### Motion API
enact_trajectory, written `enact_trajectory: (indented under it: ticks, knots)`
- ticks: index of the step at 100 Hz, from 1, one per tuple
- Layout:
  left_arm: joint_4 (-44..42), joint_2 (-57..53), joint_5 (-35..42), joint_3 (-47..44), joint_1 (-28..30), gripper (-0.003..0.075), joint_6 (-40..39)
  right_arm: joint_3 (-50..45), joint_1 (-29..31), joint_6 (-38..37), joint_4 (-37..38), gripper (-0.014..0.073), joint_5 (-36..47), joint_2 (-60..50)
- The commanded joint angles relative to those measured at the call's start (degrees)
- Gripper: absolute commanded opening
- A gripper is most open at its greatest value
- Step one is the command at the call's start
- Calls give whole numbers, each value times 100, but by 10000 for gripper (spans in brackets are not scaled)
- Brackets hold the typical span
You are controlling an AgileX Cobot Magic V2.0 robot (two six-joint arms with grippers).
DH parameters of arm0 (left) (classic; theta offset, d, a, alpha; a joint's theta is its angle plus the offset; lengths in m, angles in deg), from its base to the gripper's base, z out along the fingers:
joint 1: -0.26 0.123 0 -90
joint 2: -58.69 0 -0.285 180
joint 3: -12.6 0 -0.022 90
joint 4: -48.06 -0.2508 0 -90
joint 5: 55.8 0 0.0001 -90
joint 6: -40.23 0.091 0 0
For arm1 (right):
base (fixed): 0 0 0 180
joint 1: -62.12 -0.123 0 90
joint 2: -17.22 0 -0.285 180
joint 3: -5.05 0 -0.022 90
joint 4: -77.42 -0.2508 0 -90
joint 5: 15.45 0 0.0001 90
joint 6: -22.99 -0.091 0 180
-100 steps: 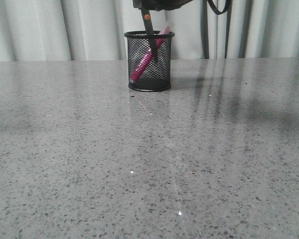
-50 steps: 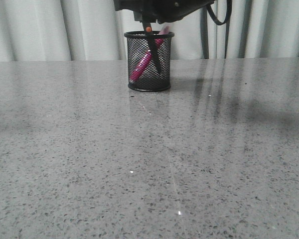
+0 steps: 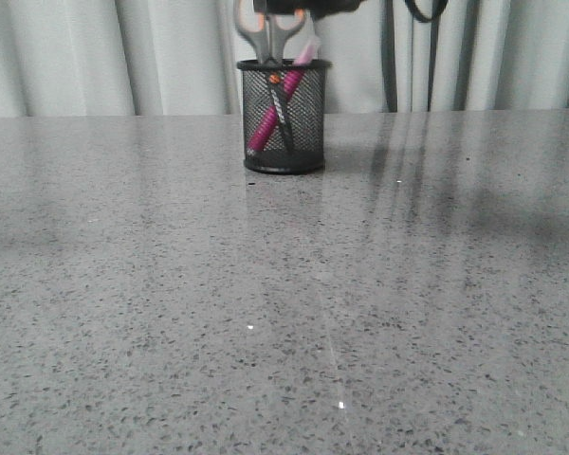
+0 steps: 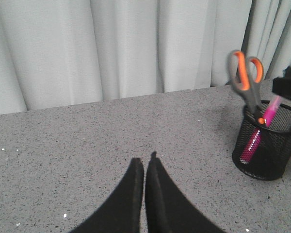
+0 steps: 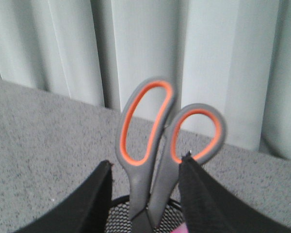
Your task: Put pen and scissors into bin
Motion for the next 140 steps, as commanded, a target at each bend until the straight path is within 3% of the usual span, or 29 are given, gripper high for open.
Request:
enact_trajectory:
  ticks: [1, 28, 40, 56, 83, 95, 107, 120, 140]
  knots:
    - [247, -74, 69, 143, 12, -19, -41, 148, 9, 21, 52, 336, 375, -416]
    - [210, -74, 69, 143, 12, -19, -41, 148, 19, 242, 52, 316, 253, -1021]
    - [210, -74, 69, 143, 12, -19, -41, 79, 97, 743, 52, 186, 126, -1587]
    - [92, -74, 69, 143, 12, -19, -41, -314, 538, 781, 52, -79, -315, -2524]
    - [438, -318, 160, -105, 12, -19, 580, -2113, 1436, 781, 52, -72, -460, -4290]
    - [1786, -797, 458, -728, 12, -19, 1758, -3301, 1544, 781, 52, -72, -71, -5201]
    - [3362, -1397, 558, -1510, 12, -19, 3518, -4472, 1544, 781, -196, -72, 444, -6094]
    - [3362, -2065, 564, -2189, 12, -19, 3621, -5536, 1544, 781, -705, -72, 711, -6919]
    - [3362, -2940, 637, -2811, 12, -19, 3595, -6306, 1544, 781, -745, -72, 531, -7828]
